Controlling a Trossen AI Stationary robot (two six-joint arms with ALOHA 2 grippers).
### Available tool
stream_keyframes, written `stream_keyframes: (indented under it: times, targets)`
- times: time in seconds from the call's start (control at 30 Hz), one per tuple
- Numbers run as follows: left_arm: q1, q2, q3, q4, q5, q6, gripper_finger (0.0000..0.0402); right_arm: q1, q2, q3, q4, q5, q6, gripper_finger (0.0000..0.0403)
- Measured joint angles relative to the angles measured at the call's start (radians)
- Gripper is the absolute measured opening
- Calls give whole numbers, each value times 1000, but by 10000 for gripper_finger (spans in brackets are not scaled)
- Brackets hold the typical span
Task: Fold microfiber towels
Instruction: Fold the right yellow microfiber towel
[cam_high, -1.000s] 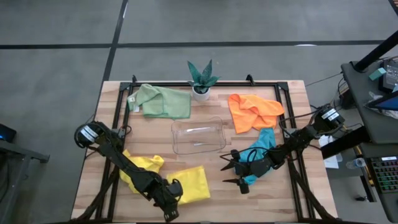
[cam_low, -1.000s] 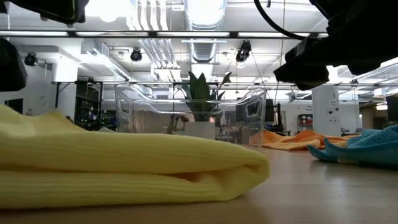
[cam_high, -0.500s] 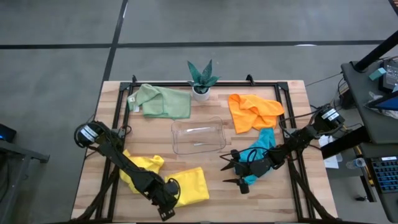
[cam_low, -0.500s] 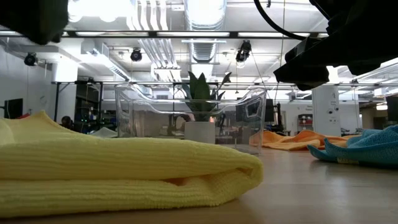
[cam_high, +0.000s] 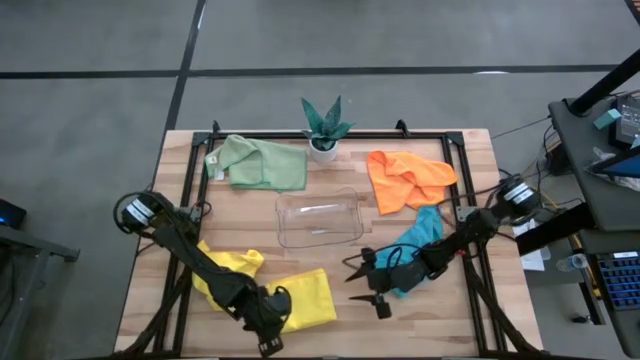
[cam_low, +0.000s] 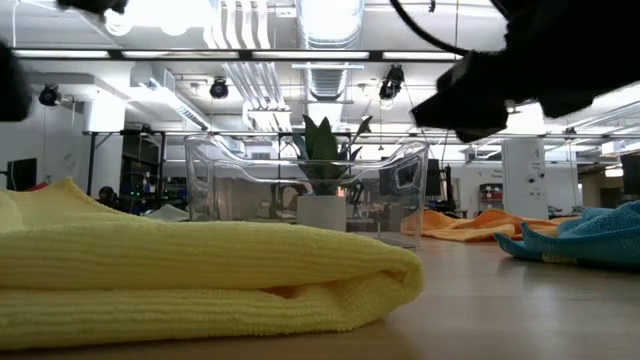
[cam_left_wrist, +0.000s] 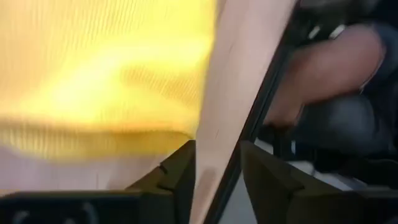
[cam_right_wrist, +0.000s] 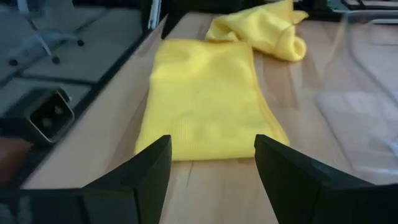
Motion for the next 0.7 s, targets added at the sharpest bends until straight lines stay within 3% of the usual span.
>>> stream_keyframes:
  times: [0.17,0.37,0.57,0.7]
  targets:
    - [-3,0,-3,70,-263,65,46,-5,139,132,4,-1,-28,210]
    - [-2,0,-14,85,-422,72,3,-16,264,267,-6,0,-59,129]
    - [-2,5,-46,117,-467,68,3,-31,342,364,-6,-2,-59,28]
    - [-5,34,-46,143,-465,67,3,-34,376,408,-4,-54,-59,13]
